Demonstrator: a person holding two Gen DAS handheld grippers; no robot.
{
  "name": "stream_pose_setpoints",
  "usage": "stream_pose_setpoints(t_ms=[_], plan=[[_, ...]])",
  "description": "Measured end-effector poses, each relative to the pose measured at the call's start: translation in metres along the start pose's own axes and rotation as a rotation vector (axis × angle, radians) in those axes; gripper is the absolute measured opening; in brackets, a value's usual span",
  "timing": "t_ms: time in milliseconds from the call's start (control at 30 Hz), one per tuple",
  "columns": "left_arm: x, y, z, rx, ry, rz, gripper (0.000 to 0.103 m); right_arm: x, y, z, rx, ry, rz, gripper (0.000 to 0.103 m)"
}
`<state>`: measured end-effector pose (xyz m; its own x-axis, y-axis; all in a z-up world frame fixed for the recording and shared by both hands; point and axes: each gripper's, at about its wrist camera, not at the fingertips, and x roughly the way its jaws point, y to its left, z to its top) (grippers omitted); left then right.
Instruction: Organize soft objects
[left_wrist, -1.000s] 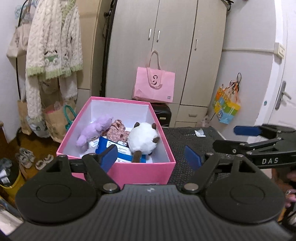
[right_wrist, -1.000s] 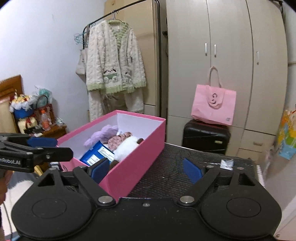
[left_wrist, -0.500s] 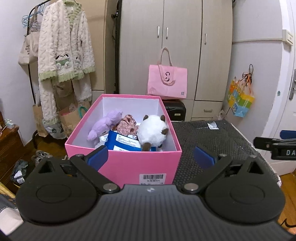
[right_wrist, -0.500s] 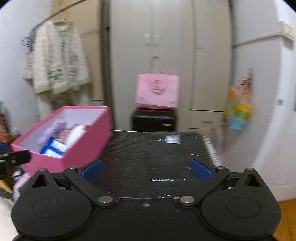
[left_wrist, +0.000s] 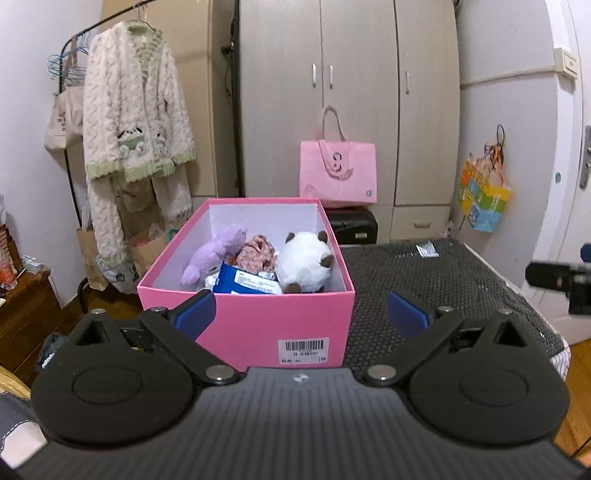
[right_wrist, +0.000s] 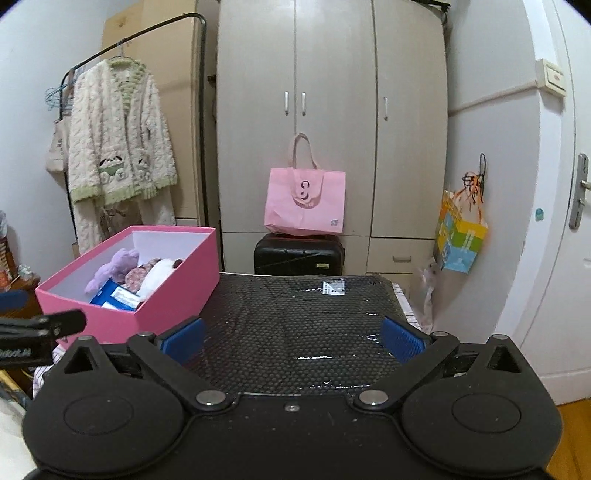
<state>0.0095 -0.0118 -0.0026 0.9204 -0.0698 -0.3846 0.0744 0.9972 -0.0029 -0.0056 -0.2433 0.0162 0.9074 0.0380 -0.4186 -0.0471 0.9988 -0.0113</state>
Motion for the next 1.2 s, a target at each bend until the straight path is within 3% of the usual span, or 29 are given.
stream_pose_setpoints(t_ms=[367, 1200], plan=[[-0.009, 0.000, -0.001, -0.002, -0.027, 0.079, 0.103, -0.015, 0.013, -0.003, -0.033, -0.042, -0.046, 0.103], [0.001, 0.004, -0.012, -0.020, 0.017, 0.112, 0.103, -0.015, 0.014, -0.010, -0.020, -0.031, -0.049, 0.103]])
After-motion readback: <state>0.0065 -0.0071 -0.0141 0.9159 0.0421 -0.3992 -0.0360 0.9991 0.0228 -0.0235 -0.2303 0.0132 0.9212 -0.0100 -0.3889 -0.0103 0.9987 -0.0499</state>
